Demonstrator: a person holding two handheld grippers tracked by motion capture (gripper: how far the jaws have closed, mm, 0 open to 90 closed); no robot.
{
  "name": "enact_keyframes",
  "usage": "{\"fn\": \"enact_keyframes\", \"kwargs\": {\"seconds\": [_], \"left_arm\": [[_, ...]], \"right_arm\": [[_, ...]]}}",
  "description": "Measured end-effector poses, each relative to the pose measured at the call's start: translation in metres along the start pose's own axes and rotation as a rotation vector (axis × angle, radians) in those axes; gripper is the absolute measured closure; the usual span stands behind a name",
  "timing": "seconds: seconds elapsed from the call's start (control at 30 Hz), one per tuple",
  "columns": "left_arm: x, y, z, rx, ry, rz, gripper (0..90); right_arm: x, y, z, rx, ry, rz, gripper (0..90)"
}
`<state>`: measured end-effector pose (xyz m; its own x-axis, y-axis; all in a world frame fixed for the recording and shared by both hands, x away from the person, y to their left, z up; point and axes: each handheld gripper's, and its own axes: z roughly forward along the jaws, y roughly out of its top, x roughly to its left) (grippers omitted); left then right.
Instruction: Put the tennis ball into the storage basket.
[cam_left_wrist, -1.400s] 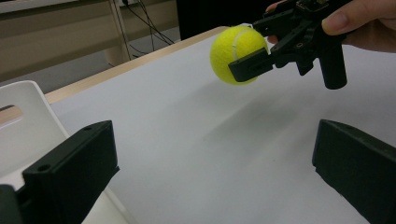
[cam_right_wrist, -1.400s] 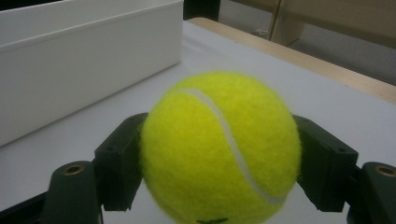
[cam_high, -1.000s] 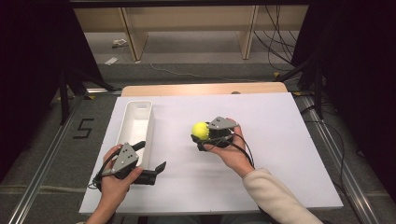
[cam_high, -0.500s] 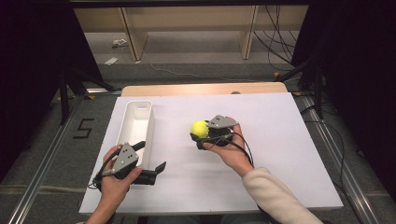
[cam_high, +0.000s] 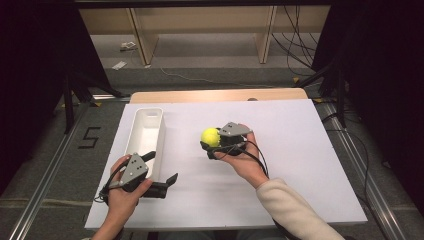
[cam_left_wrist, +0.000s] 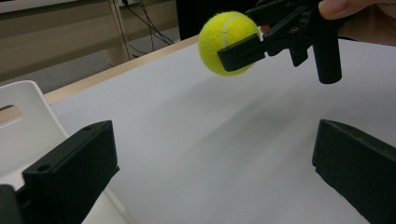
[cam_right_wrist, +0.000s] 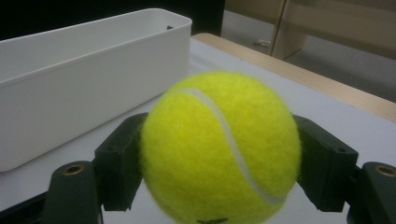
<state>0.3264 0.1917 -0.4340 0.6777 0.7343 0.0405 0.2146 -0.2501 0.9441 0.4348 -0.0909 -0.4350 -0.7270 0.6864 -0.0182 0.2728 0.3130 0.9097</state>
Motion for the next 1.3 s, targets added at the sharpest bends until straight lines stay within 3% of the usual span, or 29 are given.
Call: {"fn": "enact_keyframes", "kwargs": {"seconds": [1.3], "left_arm": [[0.000, 0.000, -0.001, -0.006, 0.001, -0.003, 0.0]], "right_arm": [[0.012, 0.008, 0.008, -0.017, 0.020, -0.018, 26.8]]}}
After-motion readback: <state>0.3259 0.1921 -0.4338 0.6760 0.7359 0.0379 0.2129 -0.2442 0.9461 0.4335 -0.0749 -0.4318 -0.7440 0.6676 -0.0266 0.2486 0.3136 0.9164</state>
